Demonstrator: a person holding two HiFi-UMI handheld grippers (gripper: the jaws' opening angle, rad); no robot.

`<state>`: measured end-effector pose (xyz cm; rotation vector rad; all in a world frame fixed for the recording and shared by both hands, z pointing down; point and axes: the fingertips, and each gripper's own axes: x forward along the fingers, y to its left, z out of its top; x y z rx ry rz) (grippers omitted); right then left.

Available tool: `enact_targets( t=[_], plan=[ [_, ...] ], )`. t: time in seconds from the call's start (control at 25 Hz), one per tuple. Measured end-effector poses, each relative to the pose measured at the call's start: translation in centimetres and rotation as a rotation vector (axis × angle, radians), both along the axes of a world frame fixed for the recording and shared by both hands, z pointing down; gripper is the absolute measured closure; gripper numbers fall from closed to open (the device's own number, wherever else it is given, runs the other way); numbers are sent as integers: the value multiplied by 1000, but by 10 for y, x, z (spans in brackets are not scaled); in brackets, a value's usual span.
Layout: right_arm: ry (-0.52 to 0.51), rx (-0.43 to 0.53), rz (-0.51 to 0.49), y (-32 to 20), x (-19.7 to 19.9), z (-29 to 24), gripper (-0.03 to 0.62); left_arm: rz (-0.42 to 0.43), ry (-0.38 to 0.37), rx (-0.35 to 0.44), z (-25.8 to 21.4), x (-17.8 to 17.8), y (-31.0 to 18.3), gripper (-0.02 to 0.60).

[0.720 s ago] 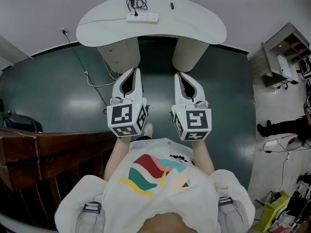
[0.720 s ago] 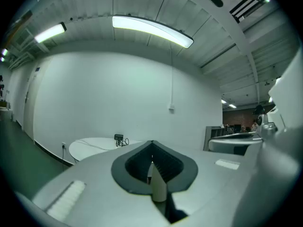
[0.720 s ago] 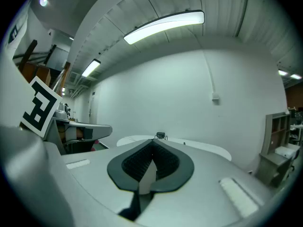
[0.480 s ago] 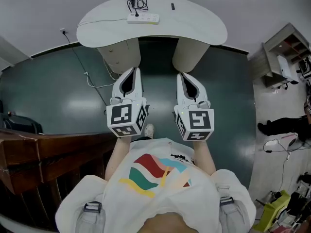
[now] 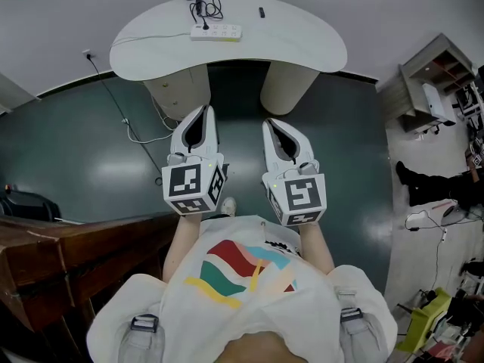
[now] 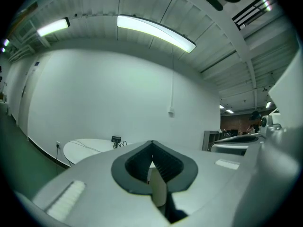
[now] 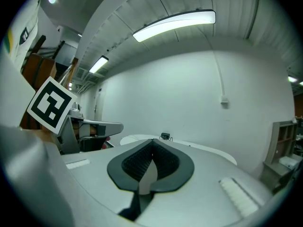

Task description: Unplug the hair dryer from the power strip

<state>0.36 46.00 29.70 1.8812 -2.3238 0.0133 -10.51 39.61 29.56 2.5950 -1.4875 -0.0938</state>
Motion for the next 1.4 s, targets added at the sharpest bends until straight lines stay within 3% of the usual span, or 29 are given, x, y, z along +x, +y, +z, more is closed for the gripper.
enact_targets(
  t=[0.4,0.72,0.92,1.12,1.4],
  plan=[
    [-29,-21,66,-36,-6,4,582,42,-8,2,9,-8,-34,581],
    [-36,-47,41,-64,-18,10,582,34,52,-16,13,-15,-64,581],
    [-60,-41,9,-95,-15,14,582,12,19,-14,24,-15,-88,581],
    [-78,-19,-48,-151,-13,15,582,-70,59,25,18,-21,-128,581],
    [-100,-5,-99,-269,11,21,582,-174,-20,101,12,-7,-228,581]
  ],
)
